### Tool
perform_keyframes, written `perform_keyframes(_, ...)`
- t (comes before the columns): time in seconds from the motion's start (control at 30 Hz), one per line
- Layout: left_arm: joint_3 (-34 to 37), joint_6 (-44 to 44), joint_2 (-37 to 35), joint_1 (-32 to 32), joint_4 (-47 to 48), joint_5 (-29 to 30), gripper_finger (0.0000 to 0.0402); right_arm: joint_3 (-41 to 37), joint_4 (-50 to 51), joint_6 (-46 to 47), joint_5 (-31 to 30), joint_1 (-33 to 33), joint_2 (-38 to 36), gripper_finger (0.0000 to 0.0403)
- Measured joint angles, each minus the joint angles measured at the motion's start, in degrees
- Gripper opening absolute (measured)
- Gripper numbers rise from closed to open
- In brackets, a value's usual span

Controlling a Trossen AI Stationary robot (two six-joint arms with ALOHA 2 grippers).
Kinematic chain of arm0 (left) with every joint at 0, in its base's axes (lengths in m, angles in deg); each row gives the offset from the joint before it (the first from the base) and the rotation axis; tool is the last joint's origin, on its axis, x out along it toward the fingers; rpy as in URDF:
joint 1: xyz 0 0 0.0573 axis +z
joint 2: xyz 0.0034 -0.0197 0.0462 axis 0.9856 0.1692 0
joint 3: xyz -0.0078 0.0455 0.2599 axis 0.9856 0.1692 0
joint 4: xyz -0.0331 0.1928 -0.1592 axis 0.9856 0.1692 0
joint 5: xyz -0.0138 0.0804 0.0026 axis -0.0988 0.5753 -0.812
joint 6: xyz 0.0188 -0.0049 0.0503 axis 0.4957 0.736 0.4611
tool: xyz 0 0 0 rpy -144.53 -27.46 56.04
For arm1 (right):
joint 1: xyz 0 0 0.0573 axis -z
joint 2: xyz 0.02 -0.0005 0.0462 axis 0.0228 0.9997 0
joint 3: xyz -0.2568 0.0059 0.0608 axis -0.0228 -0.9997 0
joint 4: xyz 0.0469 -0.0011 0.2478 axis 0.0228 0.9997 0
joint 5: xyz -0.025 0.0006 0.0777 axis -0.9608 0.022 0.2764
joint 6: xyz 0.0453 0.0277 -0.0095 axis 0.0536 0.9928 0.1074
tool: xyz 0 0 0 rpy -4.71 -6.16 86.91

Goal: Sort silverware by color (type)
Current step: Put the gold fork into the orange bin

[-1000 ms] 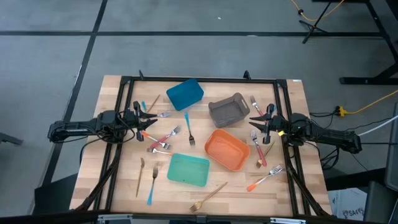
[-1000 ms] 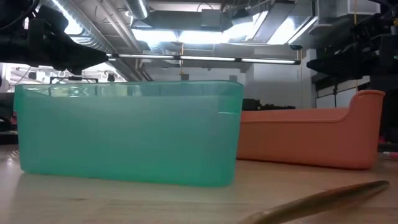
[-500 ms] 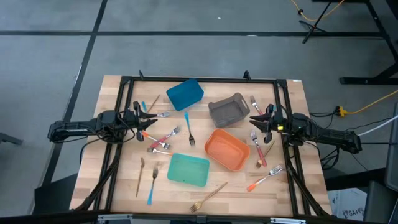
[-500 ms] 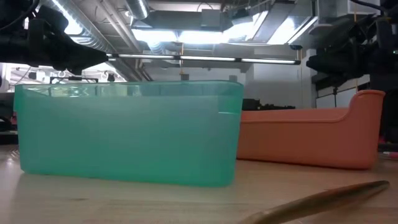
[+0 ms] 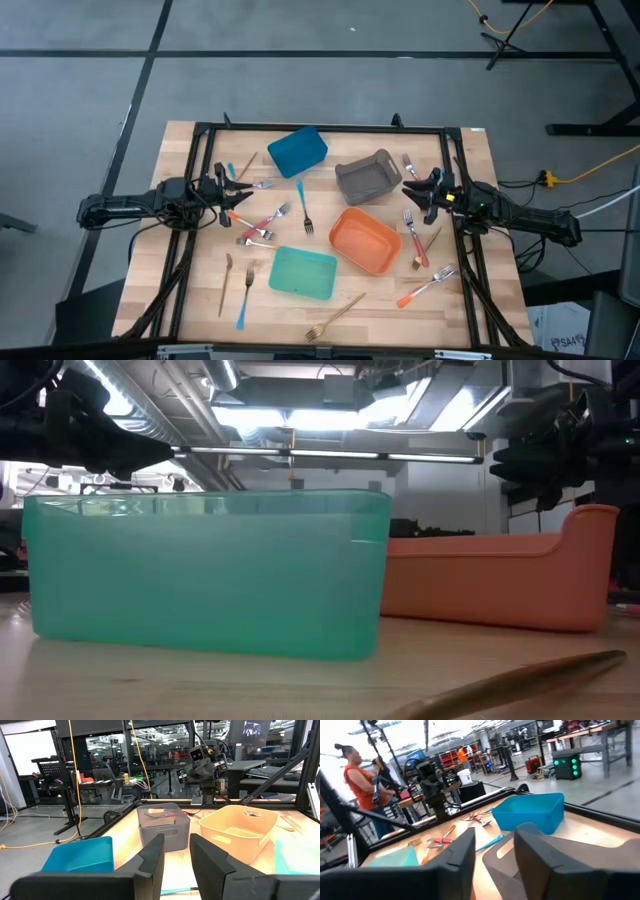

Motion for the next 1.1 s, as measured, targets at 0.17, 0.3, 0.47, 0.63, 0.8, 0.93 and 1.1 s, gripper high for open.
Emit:
perform_keyframes(0.17,-0.01,0.00,0.01,0.00,0.00,0.00,0.0085,0.00,-0.07,0.33,-0.94,0.00,0.00,0.0216)
perform_keyframes(0.3,-0.01,0.00,0.01,-0.01,0.00,-0.02,0.0085,0.00,-0.04,0.33,-0.91,0.00,0.00,0.0267)
perform_keyframes(0.47,0.00,0.00,0.01,0.01,0.00,-0.02,0.0085,0.00,-0.07,0.33,-0.91,0.00,0.00,0.0299)
perform_keyframes(0.63,-0.01,0.00,0.01,0.00,0.00,-0.01,0.0085,0.00,-3.27,0.35,-1.13,0.00,0.00,0.0304)
perform_keyframes(0.8,-0.02,0.00,0.01,0.02,0.00,-0.01,0.0085,0.00,-7.03,0.35,-3.96,0.00,0.00,0.0298)
perform_keyframes(0.93,-0.01,0.00,0.00,0.00,0.00,-0.01,0.0085,0.45,-7.48,0.83,-5.61,0.00,0.02,0.0296)
perform_keyframes(1.1,0.00,0.00,0.02,0.02,0.00,-0.02,0.0085,3.05,-7.11,1.69,-7.88,0.01,0.02,0.0296)
